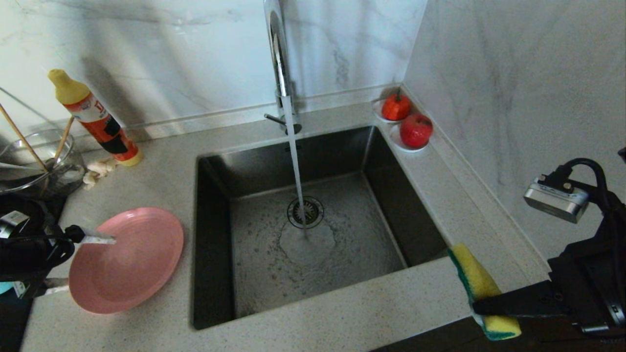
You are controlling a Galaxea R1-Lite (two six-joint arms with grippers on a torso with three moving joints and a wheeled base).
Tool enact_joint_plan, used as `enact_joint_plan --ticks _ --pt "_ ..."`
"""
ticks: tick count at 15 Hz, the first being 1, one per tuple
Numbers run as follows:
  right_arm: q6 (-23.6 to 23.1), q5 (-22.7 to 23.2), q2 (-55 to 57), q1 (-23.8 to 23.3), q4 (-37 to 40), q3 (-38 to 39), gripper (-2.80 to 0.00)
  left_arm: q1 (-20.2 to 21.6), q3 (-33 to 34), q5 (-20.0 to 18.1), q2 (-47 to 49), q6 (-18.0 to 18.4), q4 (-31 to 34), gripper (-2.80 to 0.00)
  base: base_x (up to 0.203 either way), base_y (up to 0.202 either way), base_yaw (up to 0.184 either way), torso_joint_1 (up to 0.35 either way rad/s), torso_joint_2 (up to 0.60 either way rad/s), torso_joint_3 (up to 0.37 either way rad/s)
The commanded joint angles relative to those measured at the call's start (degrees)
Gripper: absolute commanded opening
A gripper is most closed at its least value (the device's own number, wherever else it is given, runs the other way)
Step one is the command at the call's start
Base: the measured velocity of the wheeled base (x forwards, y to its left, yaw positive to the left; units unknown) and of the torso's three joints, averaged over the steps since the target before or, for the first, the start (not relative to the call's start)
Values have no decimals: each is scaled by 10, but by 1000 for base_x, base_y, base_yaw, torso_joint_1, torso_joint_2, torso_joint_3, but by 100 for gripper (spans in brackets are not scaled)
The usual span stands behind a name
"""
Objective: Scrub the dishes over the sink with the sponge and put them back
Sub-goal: Wash the plate
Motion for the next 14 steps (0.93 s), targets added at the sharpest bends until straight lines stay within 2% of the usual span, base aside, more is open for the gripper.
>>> enact_joint_plan --ticks 1,2,8,14 --pt "1 2 -1 -1 2 0 -280 0 0 -1 6 -1 0 0 0 0 0 0 0 0" --pt "1 2 1 0 2 1 -280 0 -1 0 12 0 0 -280 0 0 0 0 0 0" --pt "1 2 1 0 2 0 -280 0 -10 3 20 3 0 -280 0 0 0 0 0 0" --pt "2 3 -2 -1 2 2 -280 -6 -16 11 32 25 4 -280 0 0 0 0 0 0"
